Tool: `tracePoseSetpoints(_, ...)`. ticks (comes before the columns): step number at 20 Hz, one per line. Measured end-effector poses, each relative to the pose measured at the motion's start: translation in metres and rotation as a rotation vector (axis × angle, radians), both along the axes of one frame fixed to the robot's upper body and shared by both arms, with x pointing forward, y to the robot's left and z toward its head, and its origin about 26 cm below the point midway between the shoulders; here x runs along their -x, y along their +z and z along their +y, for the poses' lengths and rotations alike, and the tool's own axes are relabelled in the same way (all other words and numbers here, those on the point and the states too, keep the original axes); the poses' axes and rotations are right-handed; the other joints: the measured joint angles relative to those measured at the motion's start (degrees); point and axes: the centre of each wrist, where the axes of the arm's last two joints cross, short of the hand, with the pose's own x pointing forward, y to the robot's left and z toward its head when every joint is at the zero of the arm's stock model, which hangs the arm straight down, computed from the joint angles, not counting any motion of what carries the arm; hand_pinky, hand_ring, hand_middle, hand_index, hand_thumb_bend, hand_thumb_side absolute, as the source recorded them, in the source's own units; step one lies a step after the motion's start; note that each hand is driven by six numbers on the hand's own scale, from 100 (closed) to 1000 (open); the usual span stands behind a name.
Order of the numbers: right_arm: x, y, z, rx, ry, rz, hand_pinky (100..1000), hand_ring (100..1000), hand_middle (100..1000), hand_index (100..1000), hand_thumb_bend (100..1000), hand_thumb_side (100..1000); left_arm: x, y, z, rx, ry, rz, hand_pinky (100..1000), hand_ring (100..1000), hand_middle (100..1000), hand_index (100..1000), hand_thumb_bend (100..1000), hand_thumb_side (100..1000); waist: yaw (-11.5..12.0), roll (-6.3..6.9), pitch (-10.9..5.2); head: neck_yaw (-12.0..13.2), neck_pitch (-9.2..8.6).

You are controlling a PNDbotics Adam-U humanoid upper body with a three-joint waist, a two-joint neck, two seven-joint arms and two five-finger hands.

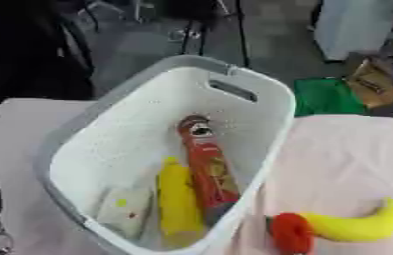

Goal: Pick up objects on the table and place them in the box.

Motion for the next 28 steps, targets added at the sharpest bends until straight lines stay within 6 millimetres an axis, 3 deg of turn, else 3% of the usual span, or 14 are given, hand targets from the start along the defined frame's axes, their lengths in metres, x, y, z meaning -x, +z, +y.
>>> tracePoseSetpoints(12,0.001,-0.001,0.000,-0.004,-0.002,0.006,681,581,510,640,100,775,0.000,0.000,0.000,-0.009,0.006,-0.001,503,417,530,616,100,905,0.04,-0.08,0.00,0.06,-0.39)
tracePoseSetpoints(15,0.011,-0.009,-0.011,0.047,-0.060,0.035,688,593,502,645,100,737,0.000,0.000,0.000,-0.017,0.014,-0.002,547,430,543,621,100,902,-0.08,-0.34,-0.03,-0.01,-0.36)
tracePoseSetpoints(20,0.041,-0.015,-0.048,0.279,-0.298,0.138,697,638,549,693,100,716,0.000,0.000,0.000,-0.035,0.038,0.003,564,436,547,625,100,903,-0.48,-0.71,-0.73,-0.39,1.12)
tracePoseSetpoints(22,0.059,-0.014,-0.067,0.427,-0.443,0.241,715,686,601,739,100,738,0.000,0.000,0.001,-0.043,0.047,0.005,565,436,546,625,100,903,-0.96,-1.05,-1.11,-0.71,1.88)
tracePoseSetpoints(23,0.065,-0.012,-0.074,0.499,-0.518,0.287,727,739,686,808,100,772,0.000,0.000,0.002,-0.046,0.049,0.006,566,436,546,625,100,902,-1.00,-1.09,-1.31,-0.78,2.12)
tracePoseSetpoints(28,0.071,-0.006,-0.080,0.883,-0.887,0.466,734,788,781,871,100,802,0.000,0.000,0.001,-0.050,0.054,0.009,567,436,547,625,100,903,-0.65,-1.25,-1.50,-1.21,2.57)
